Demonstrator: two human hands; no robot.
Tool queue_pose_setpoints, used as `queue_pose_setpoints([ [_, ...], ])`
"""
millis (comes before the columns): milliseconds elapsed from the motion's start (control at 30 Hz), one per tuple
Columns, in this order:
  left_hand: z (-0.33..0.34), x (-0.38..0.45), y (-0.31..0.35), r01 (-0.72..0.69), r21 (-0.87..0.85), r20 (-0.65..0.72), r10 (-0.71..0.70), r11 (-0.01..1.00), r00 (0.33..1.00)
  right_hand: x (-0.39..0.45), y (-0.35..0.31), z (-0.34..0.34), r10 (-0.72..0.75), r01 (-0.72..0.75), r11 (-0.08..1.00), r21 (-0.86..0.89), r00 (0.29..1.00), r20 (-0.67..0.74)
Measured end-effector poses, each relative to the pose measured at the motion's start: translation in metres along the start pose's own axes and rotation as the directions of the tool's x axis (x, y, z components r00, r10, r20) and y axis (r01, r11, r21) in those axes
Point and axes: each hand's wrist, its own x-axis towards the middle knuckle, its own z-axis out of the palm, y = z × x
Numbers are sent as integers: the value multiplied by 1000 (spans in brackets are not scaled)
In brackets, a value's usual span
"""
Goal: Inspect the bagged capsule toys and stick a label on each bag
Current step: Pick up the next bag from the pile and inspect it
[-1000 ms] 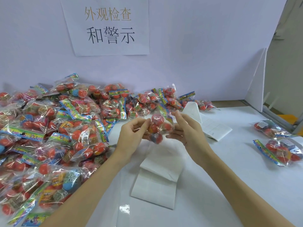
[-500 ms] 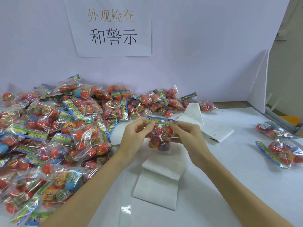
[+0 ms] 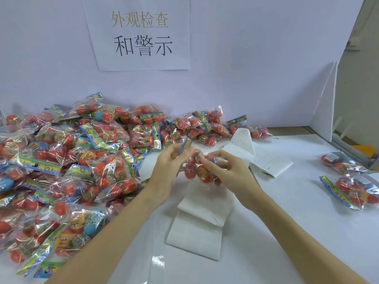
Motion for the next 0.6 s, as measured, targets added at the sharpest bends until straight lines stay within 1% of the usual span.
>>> queue_pose_setpoints([
  [100,-2,-1,-1,-13,13,-51,13,1000,999,-1,-1,4,8,-7,993,-120,1000,3],
  [167,-3,-1,-2,-45,39,-76,48,998,996,-1,-3,4,-27,23,986,-167,999,-18],
  [267,-3,-2,0,-78,56,-79,83,995,993,-2,-5,2,-44,39,990,-139,998,-36],
  [400,-1,-4,2,-71,21,-82,73,997,994,-3,-5,2,-54,43,987,-155,997,-63],
  [533,2,-3,3,-30,-71,-120,21,997,993,-2,-6,6,-161,129,974,-187,973,-165],
  [600,4,-5,2,-51,-24,-126,47,998,991,-2,-2,8,-191,152,971,-186,959,-210],
])
